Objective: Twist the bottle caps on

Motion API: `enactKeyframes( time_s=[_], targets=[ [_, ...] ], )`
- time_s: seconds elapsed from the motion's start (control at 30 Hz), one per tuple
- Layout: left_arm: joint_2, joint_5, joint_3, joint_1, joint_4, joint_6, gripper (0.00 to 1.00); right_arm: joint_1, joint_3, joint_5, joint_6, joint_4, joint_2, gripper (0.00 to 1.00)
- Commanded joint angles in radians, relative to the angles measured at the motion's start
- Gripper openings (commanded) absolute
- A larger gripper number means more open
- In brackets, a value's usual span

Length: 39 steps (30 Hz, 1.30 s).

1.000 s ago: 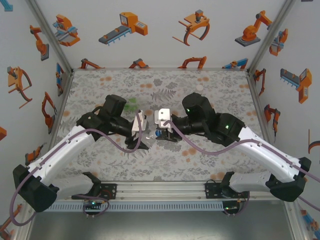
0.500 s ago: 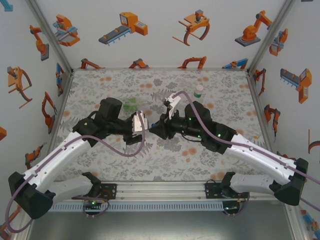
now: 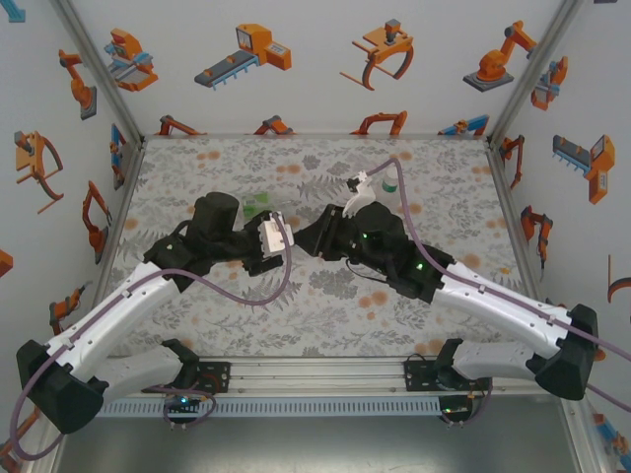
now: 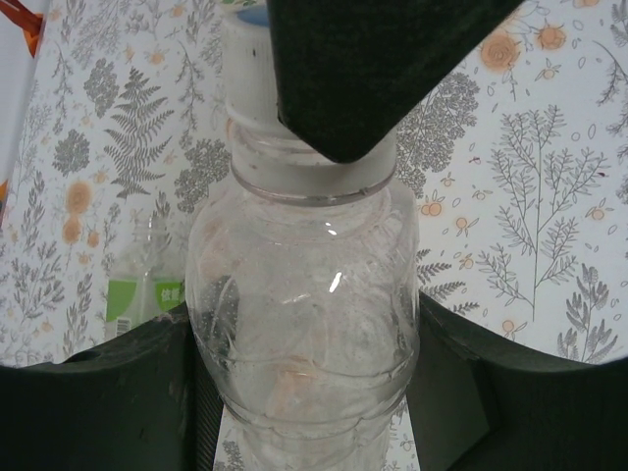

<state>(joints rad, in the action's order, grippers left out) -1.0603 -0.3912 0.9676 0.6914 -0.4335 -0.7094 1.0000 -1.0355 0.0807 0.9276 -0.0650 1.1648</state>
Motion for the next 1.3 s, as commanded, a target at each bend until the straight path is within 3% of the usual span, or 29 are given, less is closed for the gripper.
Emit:
enactKeyframes(
  time_s=[0.0, 0.1, 0.23, 0.5, 0.7, 0.93, 1.03, 1.27],
  targets=[
    [0.031, -0.037, 0.003, 0.004, 0.075, 0.015, 0.0, 0.012, -0.038, 0.007, 0.066, -0.013, 0.002, 0.02],
    [0.03, -0.037, 0.001, 0.005, 0.076, 0.014, 0.0, 0.011, -0.018, 0.025, 0.058, 0.016, -0.018, 0.1],
    [0.027, -0.038, 0.003, 0.005, 0.075, 0.016, 0.0, 0.012, 0.009, 0.022, 0.001, 0.082, -0.049, 0.35],
    [0.023, -0.049, 0.002, 0.005, 0.075, 0.015, 0.0, 0.011, -0.027, -0.029, -0.245, 0.043, -0.105, 0.61],
    [0.001, -0.11, 0.021, 0.005, 0.025, -0.003, 0.0, 0.012, -0.07, -0.102, -0.591, -0.039, -0.127, 0.61],
    [-0.036, -0.371, 0.07, 0.005, -0.108, -0.078, 0.0, 0.012, -0.121, -0.389, -1.069, -0.236, -0.162, 0.56],
    [-0.052, -0.443, 0.085, 0.006, -0.148, -0.101, 0.0, 0.012, -0.164, -0.456, -1.181, -0.353, -0.152, 0.56],
    [-0.083, -0.462, 0.113, 0.011, -0.201, -0.116, 0.0, 0.012, -0.206, -0.513, -1.349, -0.438, -0.139, 0.55]
  ],
)
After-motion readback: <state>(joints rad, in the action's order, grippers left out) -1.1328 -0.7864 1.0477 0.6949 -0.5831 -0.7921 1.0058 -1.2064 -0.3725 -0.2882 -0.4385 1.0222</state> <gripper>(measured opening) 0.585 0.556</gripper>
